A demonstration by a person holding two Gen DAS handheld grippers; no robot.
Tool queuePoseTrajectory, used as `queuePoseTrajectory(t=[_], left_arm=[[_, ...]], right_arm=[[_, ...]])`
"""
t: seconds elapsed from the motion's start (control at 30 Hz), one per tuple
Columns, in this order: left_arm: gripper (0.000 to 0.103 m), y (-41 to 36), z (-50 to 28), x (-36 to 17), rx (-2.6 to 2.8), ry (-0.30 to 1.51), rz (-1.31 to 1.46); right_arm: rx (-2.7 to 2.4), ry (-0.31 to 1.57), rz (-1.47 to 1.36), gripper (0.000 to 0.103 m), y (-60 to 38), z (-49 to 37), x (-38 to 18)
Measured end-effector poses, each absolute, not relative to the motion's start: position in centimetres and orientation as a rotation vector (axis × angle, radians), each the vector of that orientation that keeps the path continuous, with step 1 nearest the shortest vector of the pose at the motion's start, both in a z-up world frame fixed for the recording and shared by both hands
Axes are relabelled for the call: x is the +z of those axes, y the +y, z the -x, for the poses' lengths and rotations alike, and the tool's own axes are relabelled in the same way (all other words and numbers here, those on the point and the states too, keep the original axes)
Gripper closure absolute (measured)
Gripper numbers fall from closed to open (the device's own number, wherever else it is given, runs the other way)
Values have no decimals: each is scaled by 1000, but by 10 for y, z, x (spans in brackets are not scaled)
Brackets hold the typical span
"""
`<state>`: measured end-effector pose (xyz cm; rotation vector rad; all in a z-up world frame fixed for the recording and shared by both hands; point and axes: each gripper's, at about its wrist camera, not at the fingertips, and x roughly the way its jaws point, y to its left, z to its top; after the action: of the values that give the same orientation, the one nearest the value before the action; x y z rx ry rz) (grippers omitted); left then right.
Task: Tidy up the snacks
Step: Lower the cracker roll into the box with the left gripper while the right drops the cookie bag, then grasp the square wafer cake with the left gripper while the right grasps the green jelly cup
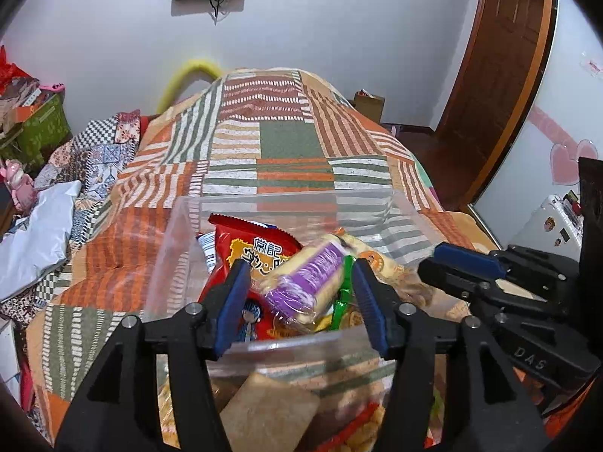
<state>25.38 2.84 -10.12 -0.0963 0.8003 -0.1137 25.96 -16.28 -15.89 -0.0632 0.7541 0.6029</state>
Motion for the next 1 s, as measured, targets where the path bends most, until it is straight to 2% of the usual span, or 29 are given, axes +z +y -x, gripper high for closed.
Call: queuePoseTrajectory(t=[0.1,0.37,1.0], left_arm=[[43,30,-240,-95,-112,791,86],[30,39,-200,-89,-82,780,71],[29,66,-158,-135,-46,897,97]], right_arm=[[600,732,72,71,-167,-248,-151],[607,706,63,54,-179,-217,-141],[634,803,81,52,-181,-180,-176]])
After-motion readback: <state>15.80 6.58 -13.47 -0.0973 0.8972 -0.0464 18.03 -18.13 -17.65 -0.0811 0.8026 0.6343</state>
